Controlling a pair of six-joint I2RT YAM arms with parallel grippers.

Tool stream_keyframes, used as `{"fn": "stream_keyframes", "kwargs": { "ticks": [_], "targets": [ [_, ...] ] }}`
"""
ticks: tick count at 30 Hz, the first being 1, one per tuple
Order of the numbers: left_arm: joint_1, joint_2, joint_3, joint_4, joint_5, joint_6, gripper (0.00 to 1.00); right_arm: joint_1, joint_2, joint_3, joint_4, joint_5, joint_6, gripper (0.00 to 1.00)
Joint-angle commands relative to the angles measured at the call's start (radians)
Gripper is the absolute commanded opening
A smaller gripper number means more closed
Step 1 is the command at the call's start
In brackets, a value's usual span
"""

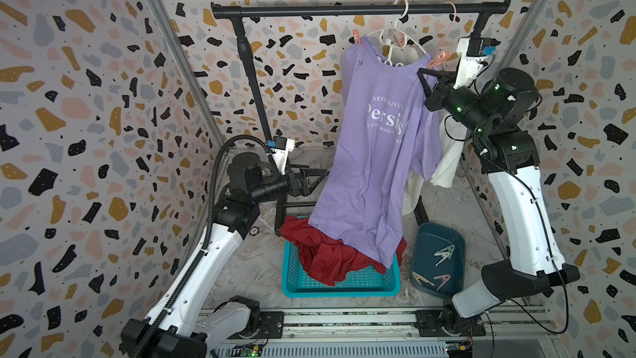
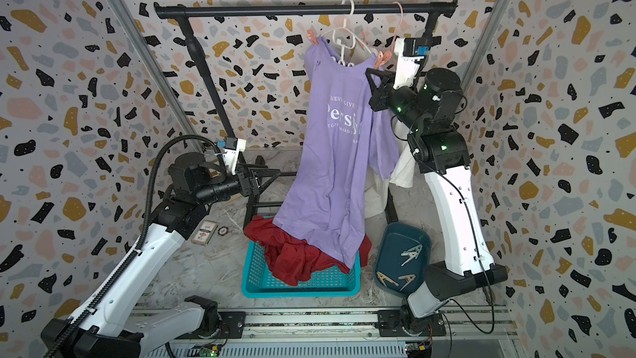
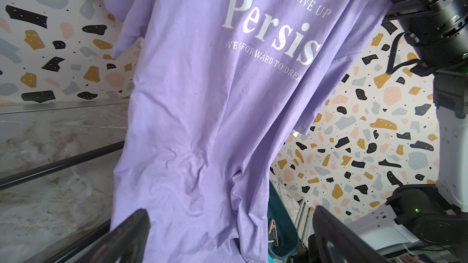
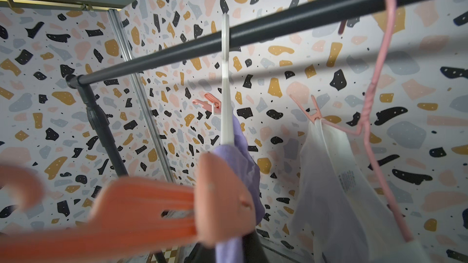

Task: Use clothespins to secure the t-shirt on both sides of the hanger
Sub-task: Hang the hanger on the clothesline.

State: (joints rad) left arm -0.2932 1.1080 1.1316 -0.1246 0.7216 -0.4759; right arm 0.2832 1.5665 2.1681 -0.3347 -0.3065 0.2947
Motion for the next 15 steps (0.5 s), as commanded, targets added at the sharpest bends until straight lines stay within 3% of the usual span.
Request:
{"fn": "stream_keyframes", "kwargs": {
  "ticks": [1, 10, 12, 15],
  "targets": [
    [-0.016, 0.012, -0.006, 0.068, 0.019, -0.014, 0.99, 0.002, -0.056, -0.026, 0.088, -0.007, 0.022, 0.0],
    [-0.098, 0.078, 0.006, 0.124, 0.008, -0.009, 0.99, 0.01, -0.074, -0.111, 0.125, -0.103, -0.015, 0.02],
    [-0.127, 0.094, 0.009, 0.137, 0.002, 0.003, 0.99, 0.01, -0.091, -0.142, 0.147, -0.105, -0.025, 0.14],
    [-0.165, 0.122, 0.005, 0.177, -0.001, 0.006, 0.99, 0.01, -0.118, -0.184, 0.168, -0.111, -0.035, 0.41]
  ]
}}
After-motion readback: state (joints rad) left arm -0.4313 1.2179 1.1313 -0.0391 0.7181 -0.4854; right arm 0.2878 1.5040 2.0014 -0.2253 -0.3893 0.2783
